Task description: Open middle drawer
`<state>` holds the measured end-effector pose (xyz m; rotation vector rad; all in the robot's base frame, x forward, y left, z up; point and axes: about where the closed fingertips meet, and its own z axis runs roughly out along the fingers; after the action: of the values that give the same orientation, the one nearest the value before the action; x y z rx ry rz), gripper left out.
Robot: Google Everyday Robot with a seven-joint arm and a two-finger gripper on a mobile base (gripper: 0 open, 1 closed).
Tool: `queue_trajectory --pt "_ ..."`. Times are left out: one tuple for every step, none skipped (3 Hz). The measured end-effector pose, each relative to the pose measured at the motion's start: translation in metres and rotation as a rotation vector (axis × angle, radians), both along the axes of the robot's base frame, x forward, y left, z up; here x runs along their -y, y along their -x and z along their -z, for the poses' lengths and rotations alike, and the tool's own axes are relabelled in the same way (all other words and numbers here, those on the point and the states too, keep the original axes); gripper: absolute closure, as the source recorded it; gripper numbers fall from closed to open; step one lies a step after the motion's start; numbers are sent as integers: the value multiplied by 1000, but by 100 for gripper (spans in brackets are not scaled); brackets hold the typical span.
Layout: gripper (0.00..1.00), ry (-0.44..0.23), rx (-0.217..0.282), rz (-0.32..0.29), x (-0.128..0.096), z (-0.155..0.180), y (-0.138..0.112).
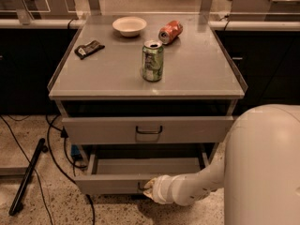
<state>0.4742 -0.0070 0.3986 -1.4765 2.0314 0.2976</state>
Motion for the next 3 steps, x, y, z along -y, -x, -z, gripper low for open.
queue_trajectory --pt "100 -9 -8 -4 0 0 5" --pt "100 -18 -18 -8 0 0 9" --pt "100 -52 -58 -34 -6 1 20"
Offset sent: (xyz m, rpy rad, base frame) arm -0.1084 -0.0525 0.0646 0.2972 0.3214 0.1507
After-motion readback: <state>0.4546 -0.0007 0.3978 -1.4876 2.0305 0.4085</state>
